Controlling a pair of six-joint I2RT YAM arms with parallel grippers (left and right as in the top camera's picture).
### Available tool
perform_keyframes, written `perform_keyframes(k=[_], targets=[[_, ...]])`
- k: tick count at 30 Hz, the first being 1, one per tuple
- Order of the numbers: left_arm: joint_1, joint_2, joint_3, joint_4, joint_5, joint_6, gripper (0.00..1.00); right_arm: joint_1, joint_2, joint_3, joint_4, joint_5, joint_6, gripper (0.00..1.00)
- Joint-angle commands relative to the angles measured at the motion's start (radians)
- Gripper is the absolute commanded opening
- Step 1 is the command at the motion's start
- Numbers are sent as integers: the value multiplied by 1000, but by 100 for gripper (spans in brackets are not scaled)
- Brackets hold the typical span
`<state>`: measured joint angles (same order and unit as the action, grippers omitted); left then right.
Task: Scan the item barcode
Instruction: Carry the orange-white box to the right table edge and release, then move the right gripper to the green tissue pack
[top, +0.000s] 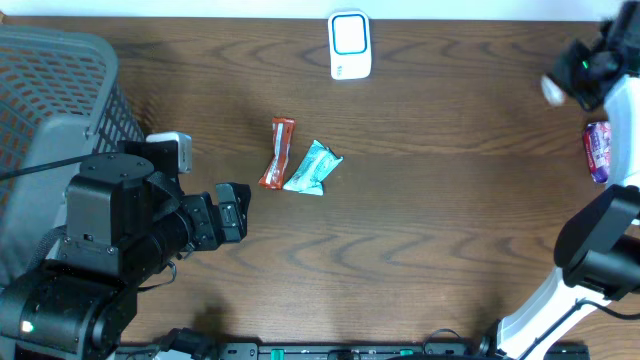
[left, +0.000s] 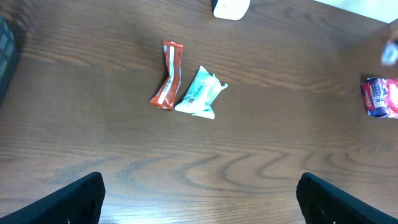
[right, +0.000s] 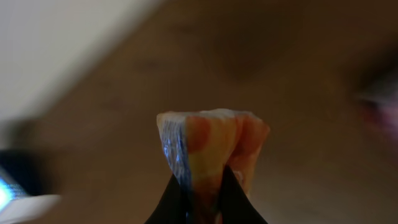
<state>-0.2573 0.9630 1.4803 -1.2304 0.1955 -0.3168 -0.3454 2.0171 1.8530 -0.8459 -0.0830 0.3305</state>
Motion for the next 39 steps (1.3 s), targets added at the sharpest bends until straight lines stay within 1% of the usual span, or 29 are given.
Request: perform_keyframes(k=[1,5,8,9,11,12,15,17,19,23,27,29,33,35,36,38,39], targets=[[-2,-3,3,0,-10,2,98,-55,52,-5,-68,212,-192,1],[-2,-3,3,0,-10,2,98,-127,121,-6,-97,179,-208,1],[-2,-3,3,0,-10,2,98,-146,179,-6,-106,179,-209,1],[-2,-3,3,0,-10,2,98,-150,192,-6,-110,183,-209,4],[-2,-3,3,0,-10,2,98,-154,220,-6,-124,185,-209,21],[-2,-3,3,0,-10,2,98,-154,232,-6,-134,185,-209,25],[-2,-3,3,0,-10,2,98,-154,240,-6,-160,192,-208,29],[-2,-3,3,0,-10,2,98,-155,224,-6,-172,214,-208,35],[-2,-3,3,0,-10,2,98,-155,200,-6,-183,245,-194,59],[-2,-3,3,0,-10,2,98,-155,116,-5,-194,238,-98,61],[-2,-3,3,0,-10,2,98,-150,3,-5,-193,97,-68,62],[-2,-3,3,0,-10,2,98,-149,-55,-5,-187,-45,-69,63],[-2,-3,3,0,-10,2,98,-130,-138,-5,-200,-386,-86,63],[-2,-3,3,0,-10,2,98,-103,-154,-5,-225,-479,-107,63],[-2,-3,3,0,-10,2,98,-84,-154,-5,-245,-497,-116,66],[-2,-3,3,0,-10,2,98,-26,-149,-8,-296,-497,-144,78],[-2,-3,3,0,-10,2,98,0,-145,-10,-315,-496,-172,80]])
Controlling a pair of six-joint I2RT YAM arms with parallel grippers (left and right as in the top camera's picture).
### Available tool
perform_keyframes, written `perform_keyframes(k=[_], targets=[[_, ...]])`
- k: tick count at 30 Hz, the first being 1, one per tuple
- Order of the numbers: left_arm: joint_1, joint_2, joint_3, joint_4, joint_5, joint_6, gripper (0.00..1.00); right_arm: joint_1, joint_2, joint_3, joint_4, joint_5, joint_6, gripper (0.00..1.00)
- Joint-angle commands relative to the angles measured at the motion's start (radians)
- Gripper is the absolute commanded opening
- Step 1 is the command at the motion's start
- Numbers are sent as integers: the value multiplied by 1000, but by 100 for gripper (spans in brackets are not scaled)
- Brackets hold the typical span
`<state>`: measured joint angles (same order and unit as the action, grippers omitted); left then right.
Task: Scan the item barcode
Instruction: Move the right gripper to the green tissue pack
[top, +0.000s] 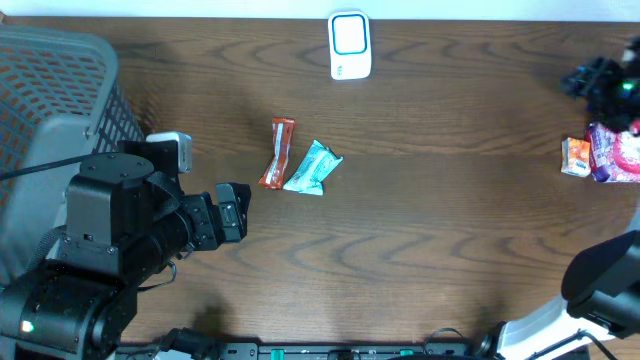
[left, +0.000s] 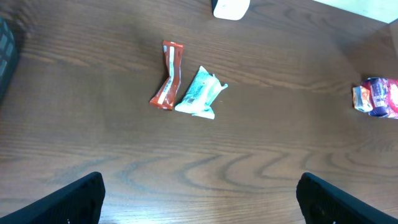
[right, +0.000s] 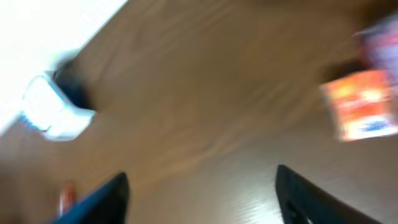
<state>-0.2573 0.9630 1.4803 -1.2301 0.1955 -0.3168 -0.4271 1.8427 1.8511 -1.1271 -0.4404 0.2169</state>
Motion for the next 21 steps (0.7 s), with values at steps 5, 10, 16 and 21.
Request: perform_keyframes(k=[5,10,16,21], targets=[[-2,-3,3,0,-10,2,98,261,70,-51,-88,-137,-166,80],[-2,-3,3,0,-10,2,98,453,116,-145,-9,-141,-161,99],[-2,-3,3,0,-10,2,98,681,186,-234,160,-142,-104,99],[-2,-3,3,0,-10,2,98,818,222,-236,233,-142,-42,99]])
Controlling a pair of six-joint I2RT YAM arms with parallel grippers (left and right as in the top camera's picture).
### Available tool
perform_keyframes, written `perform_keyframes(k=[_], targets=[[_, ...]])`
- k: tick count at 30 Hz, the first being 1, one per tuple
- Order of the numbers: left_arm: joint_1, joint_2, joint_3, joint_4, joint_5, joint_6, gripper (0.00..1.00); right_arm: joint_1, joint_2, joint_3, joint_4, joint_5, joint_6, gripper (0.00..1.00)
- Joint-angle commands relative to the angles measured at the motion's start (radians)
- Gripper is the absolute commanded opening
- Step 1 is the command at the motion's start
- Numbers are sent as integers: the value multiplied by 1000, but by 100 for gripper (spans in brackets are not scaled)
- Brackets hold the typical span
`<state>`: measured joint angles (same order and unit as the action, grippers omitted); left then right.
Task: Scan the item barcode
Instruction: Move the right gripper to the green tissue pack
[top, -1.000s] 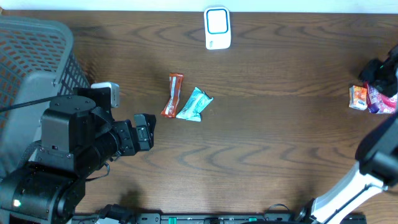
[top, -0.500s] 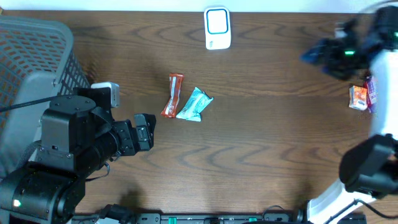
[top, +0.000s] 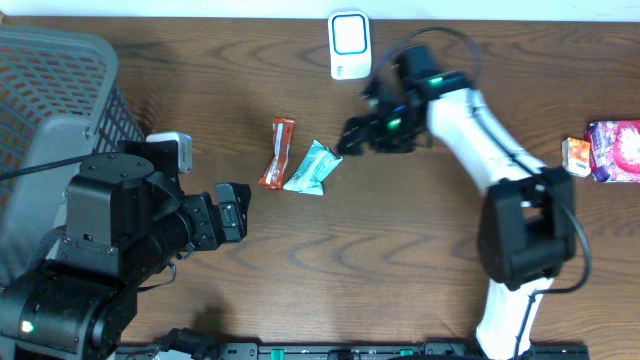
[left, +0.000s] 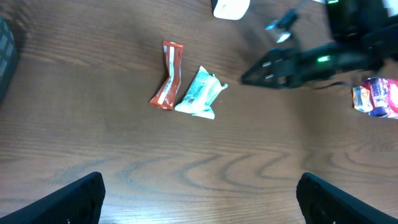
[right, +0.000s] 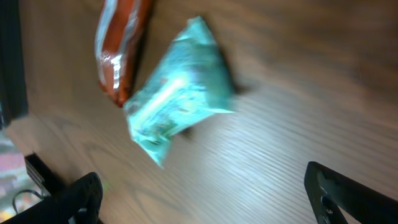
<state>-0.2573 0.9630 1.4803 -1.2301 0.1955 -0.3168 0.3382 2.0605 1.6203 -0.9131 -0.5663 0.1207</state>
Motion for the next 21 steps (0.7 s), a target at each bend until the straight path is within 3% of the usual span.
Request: perform_keyframes(k=[1,5,12,21], targets=[[-2,-3,3,0,-10,2,98,76,4,-5,34,-16,68,99],[-2,-3,3,0,-10,2,98,152,4,-5,84,-15,79,99],[-2,-3,3,0,-10,2,98,214,5,-13,94,247,412,99],[-2,-3,3,0,-10,2,98,263,6,-92,171,393,686,97]])
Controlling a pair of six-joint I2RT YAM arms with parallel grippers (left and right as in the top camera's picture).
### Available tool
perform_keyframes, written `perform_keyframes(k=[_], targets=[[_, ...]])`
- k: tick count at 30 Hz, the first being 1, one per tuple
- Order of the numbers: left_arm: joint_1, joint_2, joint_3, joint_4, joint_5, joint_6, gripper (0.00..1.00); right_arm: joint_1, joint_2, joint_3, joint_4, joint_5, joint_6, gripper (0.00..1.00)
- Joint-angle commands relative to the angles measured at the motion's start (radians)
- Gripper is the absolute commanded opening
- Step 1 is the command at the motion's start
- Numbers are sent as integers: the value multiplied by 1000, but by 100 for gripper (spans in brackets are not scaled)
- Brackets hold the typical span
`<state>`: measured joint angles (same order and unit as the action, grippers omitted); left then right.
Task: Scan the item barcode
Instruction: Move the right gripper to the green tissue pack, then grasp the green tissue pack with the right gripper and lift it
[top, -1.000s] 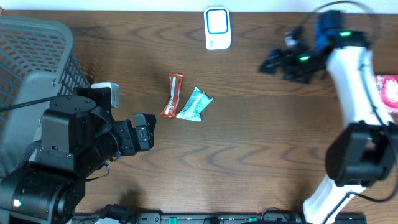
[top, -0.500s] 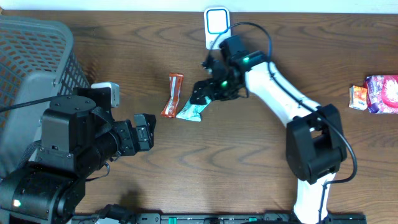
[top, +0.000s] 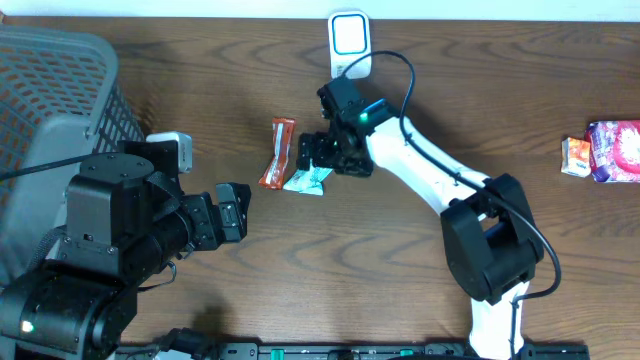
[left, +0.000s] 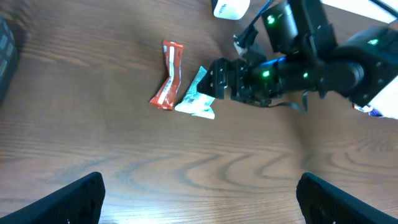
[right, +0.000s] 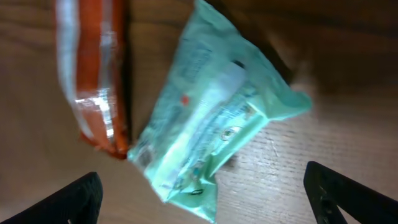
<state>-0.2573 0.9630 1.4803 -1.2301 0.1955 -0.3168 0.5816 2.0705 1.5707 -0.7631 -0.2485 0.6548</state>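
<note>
A teal packet lies mid-table beside a red-orange bar. My right gripper hovers over the teal packet's far end, covering part of it. In the right wrist view the teal packet fills the middle, with the red-orange bar to its left. There my right gripper is open and its fingers stand wide of the packet. A white scanner stands at the table's far edge. My left gripper is open over bare wood, well short of the teal packet.
A grey mesh basket stands at the left edge. A purple packet and a small orange packet lie together at the far right. The right arm stretches across the table from the lower right.
My right gripper has moved left from just right of the teal packet to over it. The packet now looks larger in the right wrist view. The left arm is unchanged.
My right gripper was shut on the small orange packet at the far right. Then it was open, and that packet lay beside the purple one. Then the arm was at mid-table near the teal packet, and now it hovers open over it.
</note>
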Motion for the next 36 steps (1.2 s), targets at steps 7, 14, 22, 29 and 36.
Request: perform_keyframes(k=[7,14,22,29,36], targets=[[-2,-3,3,0,-10,2,98,50,2,-197,185,129,205,86],[-2,-3,3,0,-10,2,98,53,4,-267,243,108,187,43],[-2,-3,3,0,-10,2,98,27,-33,-220,183,90,9,1],[-2,-3,3,0,-10,2,98,6,-147,-116,-48,546,-88,1],[-2,-3,3,0,-10,2,98,28,-129,-153,-179,826,-76,1]])
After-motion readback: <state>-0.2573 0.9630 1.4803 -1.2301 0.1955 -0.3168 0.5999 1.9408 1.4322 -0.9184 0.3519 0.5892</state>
